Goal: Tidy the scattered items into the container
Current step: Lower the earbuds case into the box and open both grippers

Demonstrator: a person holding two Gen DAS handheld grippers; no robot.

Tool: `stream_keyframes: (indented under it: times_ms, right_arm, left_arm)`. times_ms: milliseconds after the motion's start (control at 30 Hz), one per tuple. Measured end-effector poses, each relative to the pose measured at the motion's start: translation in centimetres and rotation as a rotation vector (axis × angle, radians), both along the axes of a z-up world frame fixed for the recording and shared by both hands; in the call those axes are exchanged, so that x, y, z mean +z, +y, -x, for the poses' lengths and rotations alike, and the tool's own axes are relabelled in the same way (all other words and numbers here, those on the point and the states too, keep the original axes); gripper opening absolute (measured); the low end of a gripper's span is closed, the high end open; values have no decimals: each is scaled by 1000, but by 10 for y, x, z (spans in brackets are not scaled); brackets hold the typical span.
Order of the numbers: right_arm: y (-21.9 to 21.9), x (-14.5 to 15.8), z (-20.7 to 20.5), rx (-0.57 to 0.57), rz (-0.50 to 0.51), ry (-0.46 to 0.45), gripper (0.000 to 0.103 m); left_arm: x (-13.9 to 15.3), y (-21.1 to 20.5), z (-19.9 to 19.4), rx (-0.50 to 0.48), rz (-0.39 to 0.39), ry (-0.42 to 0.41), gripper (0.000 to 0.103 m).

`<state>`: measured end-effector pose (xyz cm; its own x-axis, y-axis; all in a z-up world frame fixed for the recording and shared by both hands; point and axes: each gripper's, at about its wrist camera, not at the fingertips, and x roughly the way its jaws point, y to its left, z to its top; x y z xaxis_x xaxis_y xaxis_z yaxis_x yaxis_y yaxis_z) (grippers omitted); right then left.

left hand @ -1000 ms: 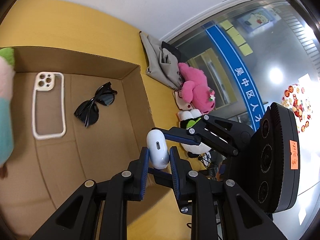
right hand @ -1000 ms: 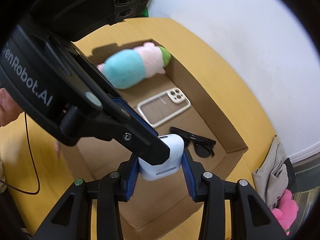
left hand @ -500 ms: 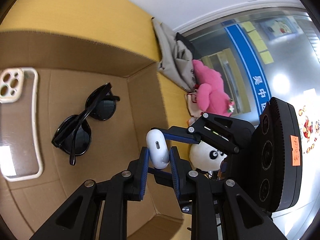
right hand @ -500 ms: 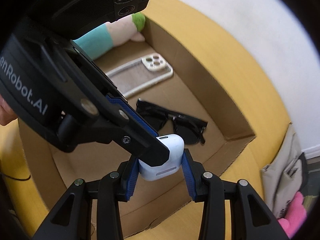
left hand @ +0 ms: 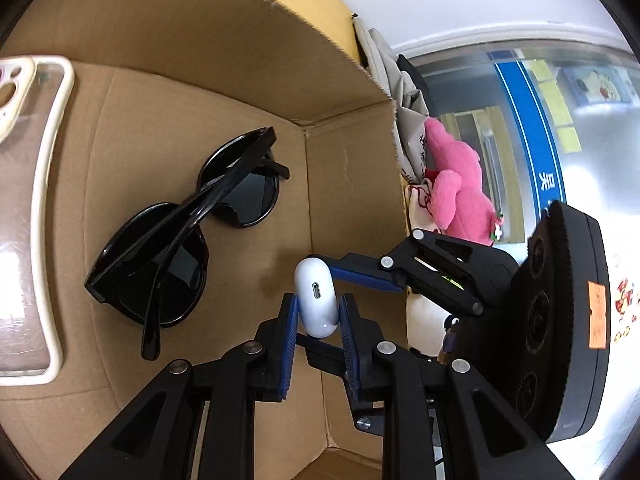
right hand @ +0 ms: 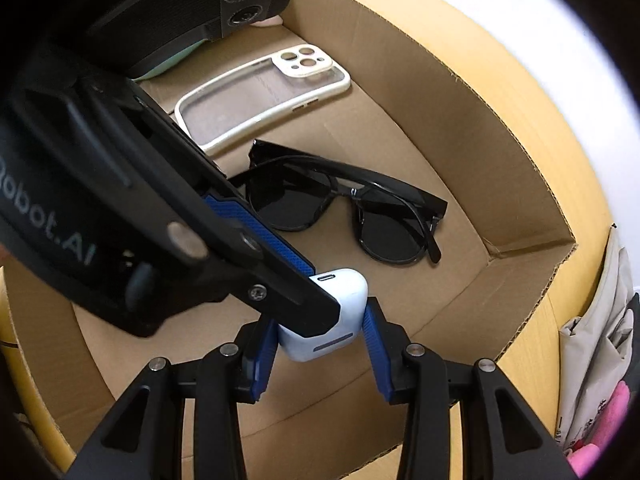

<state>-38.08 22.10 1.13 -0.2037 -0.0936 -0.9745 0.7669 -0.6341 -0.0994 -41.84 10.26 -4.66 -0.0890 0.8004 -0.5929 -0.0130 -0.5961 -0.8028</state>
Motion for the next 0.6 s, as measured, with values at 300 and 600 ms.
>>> stream_keyframes:
  times_ms: [300,600]
  right_arm:
    - [-6,-1,-8,8,-47,24,41]
    - [-3,7,-25,-16,-46,52,53]
  left_arm:
    - [-8,-5,-5,22,95,1,19]
    - [13,-11,-14,29,83,56,35]
